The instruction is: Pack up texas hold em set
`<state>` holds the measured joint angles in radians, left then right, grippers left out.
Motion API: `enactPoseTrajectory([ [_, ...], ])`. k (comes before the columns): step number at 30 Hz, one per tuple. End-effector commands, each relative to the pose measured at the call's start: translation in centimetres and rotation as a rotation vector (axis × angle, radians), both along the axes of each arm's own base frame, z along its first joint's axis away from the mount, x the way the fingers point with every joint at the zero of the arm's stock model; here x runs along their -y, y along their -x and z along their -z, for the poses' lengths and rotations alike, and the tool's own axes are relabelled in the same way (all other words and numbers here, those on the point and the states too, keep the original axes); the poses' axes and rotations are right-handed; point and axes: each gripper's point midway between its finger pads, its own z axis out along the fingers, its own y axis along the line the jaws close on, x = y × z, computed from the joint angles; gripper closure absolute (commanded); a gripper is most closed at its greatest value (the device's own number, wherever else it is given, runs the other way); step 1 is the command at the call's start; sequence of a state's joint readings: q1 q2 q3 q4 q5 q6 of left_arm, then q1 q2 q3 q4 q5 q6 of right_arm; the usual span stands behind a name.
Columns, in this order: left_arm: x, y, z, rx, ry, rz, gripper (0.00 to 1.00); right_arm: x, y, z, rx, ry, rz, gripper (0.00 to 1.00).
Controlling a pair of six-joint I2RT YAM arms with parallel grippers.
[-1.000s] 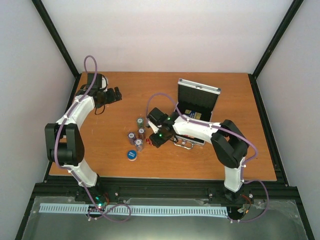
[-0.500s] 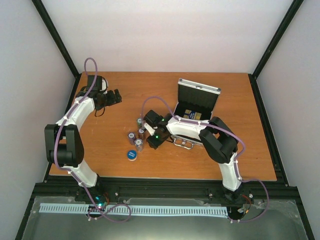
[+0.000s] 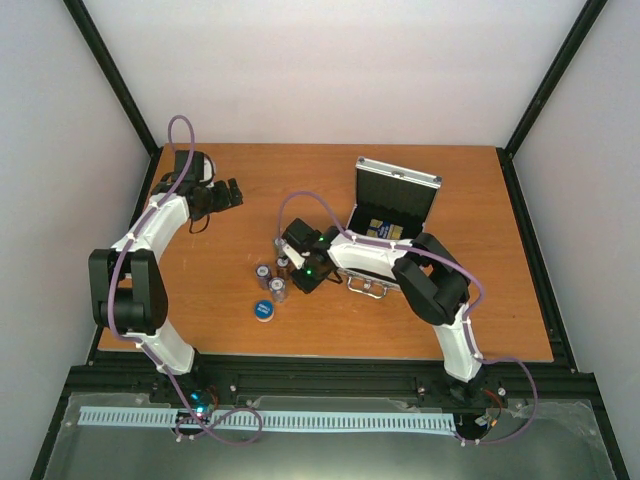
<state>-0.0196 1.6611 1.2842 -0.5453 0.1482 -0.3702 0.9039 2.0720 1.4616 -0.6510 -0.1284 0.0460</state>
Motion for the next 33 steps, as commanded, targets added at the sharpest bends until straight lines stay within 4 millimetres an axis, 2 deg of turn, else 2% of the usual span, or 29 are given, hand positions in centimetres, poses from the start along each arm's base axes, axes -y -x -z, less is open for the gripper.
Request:
enactPoseTrajectory([
  [1, -0.5, -0.1, -1.6, 0.034, -0.01, -0.005, 0.0, 0.3, 0.2, -0.2, 0.016, 0.024, -0.001, 0.86],
  [5, -0.4, -0.1, -1.5, 0.035, -0.01, 0.001, 0.0, 0.9, -0.3, -1.6, 0.056, 0.031, 0.016, 0.88],
  [11, -0.4, -0.1, -1.4, 0.032, -0.012, 0.006, 0.0, 2.2, -2.2, -6.0, 0.141, 0.005, 0.086, 0.88],
  [14, -0.4, -0.2, -1.4, 0.035, -0.008, 0.007, 0.0, 4.1, -3.5, -7.8, 0.182, 0.014, 0.146, 0.88],
  [16, -0.3, -0.2, -1.3, 0.035, -0.007, 0.011, 0.0, 5.9, -4.6, -8.4, 0.2, 0.031, 0.197, 0.88],
  [19, -0.1, -0.4, -1.1, 0.032, 0.0, 0.014, 0.0, 9.2, -6.1, -8.1, 0.203, 0.056, 0.279, 0.87],
  [25, -0.1, -0.6, -1.0, 0.027, -0.002, 0.023, 0.0, 16.3, -8.8, -6.2, 0.244, 0.163, 0.423, 0.88],
  [28, -0.1, -0.7, -1.0, 0.024, -0.007, 0.026, 0.0, 18.7, -9.5, -5.4, 0.251, 0.195, 0.466, 0.88],
  [33, -0.2, -0.8, -0.8, 0.021, -0.012, 0.029, 0.0, 21.1, -10.3, -4.6, 0.269, 0.237, 0.523, 0.89],
])
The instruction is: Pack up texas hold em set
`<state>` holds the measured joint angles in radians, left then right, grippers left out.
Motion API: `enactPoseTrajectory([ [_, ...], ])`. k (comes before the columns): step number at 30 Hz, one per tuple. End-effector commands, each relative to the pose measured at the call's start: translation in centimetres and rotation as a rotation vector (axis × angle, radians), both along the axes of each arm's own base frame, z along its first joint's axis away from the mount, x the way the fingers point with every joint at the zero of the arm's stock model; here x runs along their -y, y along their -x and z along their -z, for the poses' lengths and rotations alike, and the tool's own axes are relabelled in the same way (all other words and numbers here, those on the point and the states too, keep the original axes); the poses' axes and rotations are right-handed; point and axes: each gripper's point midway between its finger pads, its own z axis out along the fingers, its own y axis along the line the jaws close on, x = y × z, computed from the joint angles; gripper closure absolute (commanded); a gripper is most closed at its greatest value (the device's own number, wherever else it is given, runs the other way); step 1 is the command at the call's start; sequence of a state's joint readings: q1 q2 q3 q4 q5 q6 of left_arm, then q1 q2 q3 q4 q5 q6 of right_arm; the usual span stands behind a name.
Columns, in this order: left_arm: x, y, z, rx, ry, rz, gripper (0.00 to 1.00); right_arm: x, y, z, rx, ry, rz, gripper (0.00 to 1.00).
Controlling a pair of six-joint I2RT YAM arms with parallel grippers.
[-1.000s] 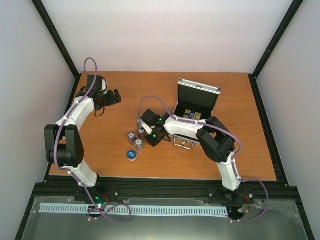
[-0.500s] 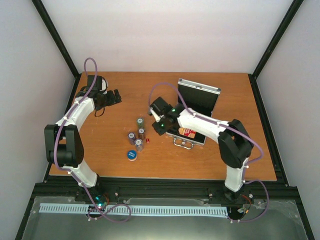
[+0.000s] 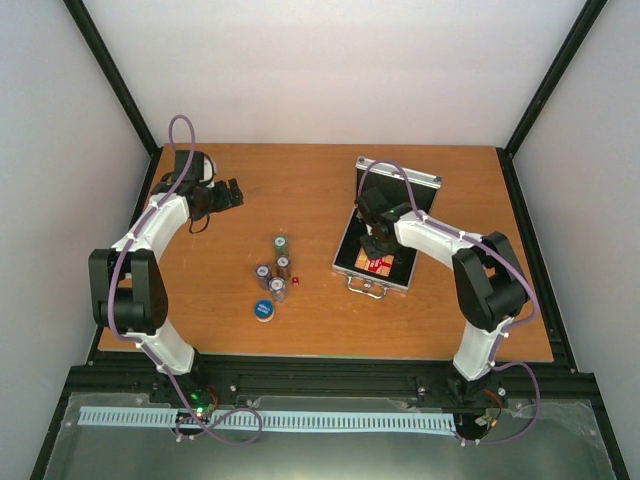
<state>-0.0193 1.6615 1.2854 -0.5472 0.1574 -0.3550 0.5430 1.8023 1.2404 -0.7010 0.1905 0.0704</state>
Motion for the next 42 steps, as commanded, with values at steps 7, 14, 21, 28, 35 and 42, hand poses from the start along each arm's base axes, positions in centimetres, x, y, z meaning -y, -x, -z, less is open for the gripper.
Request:
enactPoseTrajectory([
  [7, -0.4, -0.9, -0.6, 0.015, -0.013, 0.012, 0.0, 3.5, -1.6, 0.6, 0.061, 0.052, 0.089, 0.88],
  [14, -0.3, -1.1, -0.1, 0.005, -0.009, 0.009, 0.0, 4.3, -1.8, 1.6, 0.047, 0.049, 0.111, 0.88],
  [21, -0.3, -1.5, -0.1, 0.005, -0.009, 0.007, 0.0, 3.9, -2.6, 1.5, 0.062, 0.036, 0.112, 0.79],
  [28, -0.4, -1.8, -0.2, 0.005, -0.012, 0.003, 0.0, 3.3, -3.1, 1.1, 0.06, 0.016, 0.105, 0.61],
  [35, -0.4, -1.9, -0.4, 0.009, -0.009, 0.002, 0.0, 2.5, -3.1, -1.0, 0.075, -0.043, 0.091, 0.51],
  [42, -0.3, -2.2, -0.5, 0.011, -0.001, -0.001, 0.0, 0.2, -2.4, -3.5, 0.078, -0.148, 0.067, 0.49],
])
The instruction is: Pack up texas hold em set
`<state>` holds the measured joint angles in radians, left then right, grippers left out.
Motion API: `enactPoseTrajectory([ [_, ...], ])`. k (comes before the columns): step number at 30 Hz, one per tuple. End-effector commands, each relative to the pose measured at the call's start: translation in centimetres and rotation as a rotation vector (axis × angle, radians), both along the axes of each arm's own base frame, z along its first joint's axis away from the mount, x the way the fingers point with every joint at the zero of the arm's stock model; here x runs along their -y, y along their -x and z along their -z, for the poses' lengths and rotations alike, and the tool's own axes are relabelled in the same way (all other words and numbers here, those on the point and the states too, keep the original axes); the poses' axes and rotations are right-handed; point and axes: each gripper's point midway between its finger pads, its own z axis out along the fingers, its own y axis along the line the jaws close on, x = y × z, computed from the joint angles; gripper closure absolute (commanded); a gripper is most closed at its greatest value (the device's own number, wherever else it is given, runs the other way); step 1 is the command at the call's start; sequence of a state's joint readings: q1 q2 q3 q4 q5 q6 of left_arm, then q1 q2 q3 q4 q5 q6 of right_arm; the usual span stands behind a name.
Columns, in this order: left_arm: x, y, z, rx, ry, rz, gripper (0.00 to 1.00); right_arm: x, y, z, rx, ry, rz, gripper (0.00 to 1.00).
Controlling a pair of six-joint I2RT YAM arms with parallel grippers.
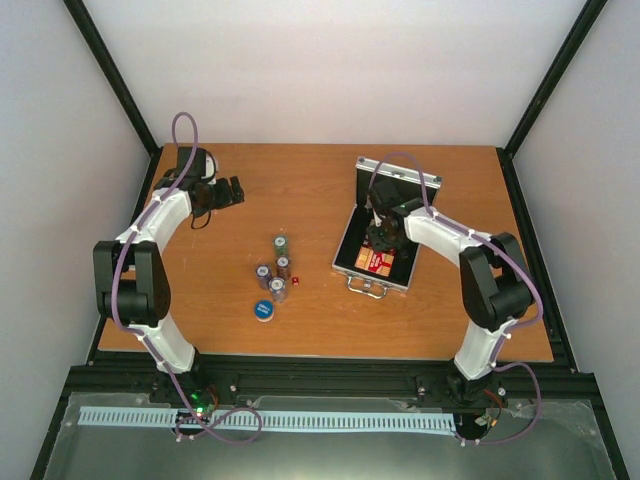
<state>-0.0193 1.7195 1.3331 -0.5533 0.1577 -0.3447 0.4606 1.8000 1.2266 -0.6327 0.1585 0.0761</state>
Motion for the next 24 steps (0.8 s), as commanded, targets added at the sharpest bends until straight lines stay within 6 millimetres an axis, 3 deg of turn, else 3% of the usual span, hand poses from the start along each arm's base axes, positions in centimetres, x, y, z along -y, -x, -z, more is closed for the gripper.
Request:
enactPoseTrajectory([
  [1, -0.3, -1.1, -1.2, 0.028, 0.006, -0.009, 0.0, -2.4, 0.0, -3.7, 0.045, -0.097, -0.027, 0.49],
  [3, -0.3, -1.1, -1.2, 0.027, 0.01, -0.01, 0.0, -4.1, 0.8, -3.9, 0.029, -0.116, -0.071, 0.49],
  [10, -0.3, -0.9, -1.8, 0.039, 0.013, -0.013, 0.0, -13.8, 5.3, -3.3, -0.054, -0.207, -0.313, 0.49],
  [14, -0.3, -0.6, -2.1, 0.044, 0.012, -0.012, 0.0, -18.3, 7.4, -2.4, -0.107, -0.257, -0.414, 0.49],
  [24, -0.4, 0.6, -2.2, 0.046, 0.001, -0.01, 0.0, -22.3, 9.1, 0.5, -0.176, -0.253, -0.48, 0.49],
])
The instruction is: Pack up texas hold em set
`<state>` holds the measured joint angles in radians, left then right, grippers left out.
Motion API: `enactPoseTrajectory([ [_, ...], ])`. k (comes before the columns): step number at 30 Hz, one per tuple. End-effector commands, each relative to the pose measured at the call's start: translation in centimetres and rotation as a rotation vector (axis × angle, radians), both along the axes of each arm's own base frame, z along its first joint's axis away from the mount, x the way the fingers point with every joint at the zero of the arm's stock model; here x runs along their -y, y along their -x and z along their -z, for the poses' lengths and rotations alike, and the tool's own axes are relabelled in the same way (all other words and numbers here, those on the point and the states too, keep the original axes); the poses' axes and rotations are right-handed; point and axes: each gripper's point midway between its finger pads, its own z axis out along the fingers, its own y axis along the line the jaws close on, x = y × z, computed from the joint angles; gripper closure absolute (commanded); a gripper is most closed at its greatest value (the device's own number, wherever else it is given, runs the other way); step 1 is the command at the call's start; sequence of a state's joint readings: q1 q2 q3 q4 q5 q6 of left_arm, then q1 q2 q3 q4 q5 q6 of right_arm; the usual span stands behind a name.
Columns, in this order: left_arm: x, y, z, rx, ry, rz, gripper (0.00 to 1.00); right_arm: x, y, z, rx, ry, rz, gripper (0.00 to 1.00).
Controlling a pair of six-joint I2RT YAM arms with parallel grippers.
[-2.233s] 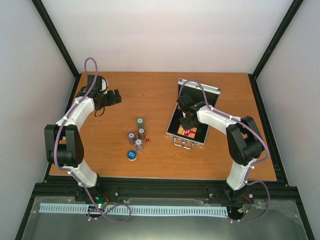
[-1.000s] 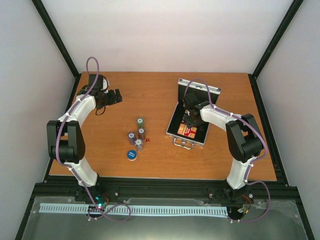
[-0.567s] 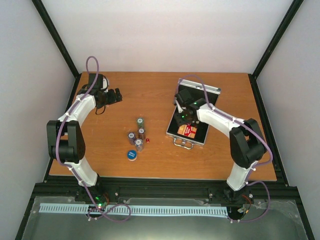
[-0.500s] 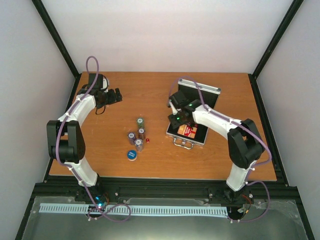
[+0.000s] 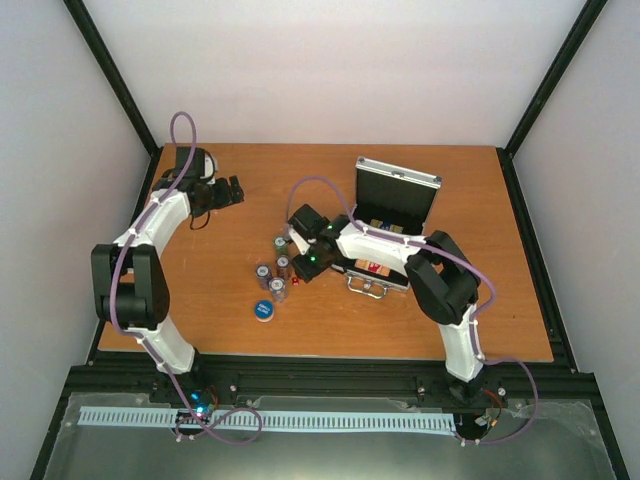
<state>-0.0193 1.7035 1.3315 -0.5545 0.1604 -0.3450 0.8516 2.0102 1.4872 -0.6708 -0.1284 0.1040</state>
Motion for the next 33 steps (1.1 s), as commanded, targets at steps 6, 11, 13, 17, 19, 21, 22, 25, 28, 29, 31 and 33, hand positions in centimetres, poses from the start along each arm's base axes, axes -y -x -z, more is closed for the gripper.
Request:
enactPoseTrajectory([
  [6, -0.5, 0.8, -1.6, 0.034, -0.003, -0.008, 0.0, -2.8, 1.2, 0.3, -0.028, -0.026, -0.035, 0.49],
  [11, -0.4, 0.8, -1.7, 0.036, -0.003, -0.004, 0.0, -3.6, 1.7, 1.2, -0.04, -0.015, -0.047, 0.49],
  [13, -0.4, 0.9, -1.7, 0.035, -0.005, -0.003, 0.0, -3.6, 1.8, 1.7, -0.046, -0.005, -0.043, 0.49],
  [17, -0.5, 1.0, -1.8, 0.036, -0.011, 0.001, 0.0, -3.3, 1.9, 2.8, -0.061, 0.025, -0.03, 0.5],
  [19, -0.5, 1.1, -1.8, 0.037, -0.014, 0.002, 0.0, -3.0, 1.9, 3.3, -0.061, 0.043, -0.023, 0.5],
  [21, -0.5, 1.1, -1.8, 0.037, -0.014, 0.003, 0.0, -3.0, 1.9, 3.5, -0.062, 0.05, -0.021, 0.53],
  [22, -0.5, 1.2, -1.7, 0.034, -0.015, 0.003, 0.0, -2.9, 1.8, 3.7, -0.062, 0.052, -0.018, 0.55],
  [25, -0.5, 1.2, -1.6, 0.035, -0.017, 0.004, 0.0, -2.9, 1.9, 4.0, -0.063, 0.057, -0.015, 0.58],
  [28, -0.5, 1.2, -1.6, 0.034, -0.019, 0.004, 0.0, -2.7, 2.0, 4.3, -0.068, 0.065, -0.017, 0.7],
  [29, -0.5, 1.2, -1.6, 0.032, -0.018, 0.004, 0.0, -2.6, 2.0, 4.3, -0.068, 0.069, -0.017, 0.75],
  [31, -0.5, 1.2, -1.6, 0.033, -0.018, 0.002, 0.0, -2.4, 1.9, 4.0, -0.059, 0.072, -0.013, 0.81],
  [33, -0.5, 1.2, -1.6, 0.033, -0.015, 0.001, 0.0, -2.1, 1.8, 3.8, -0.045, 0.078, -0.013, 0.85],
])
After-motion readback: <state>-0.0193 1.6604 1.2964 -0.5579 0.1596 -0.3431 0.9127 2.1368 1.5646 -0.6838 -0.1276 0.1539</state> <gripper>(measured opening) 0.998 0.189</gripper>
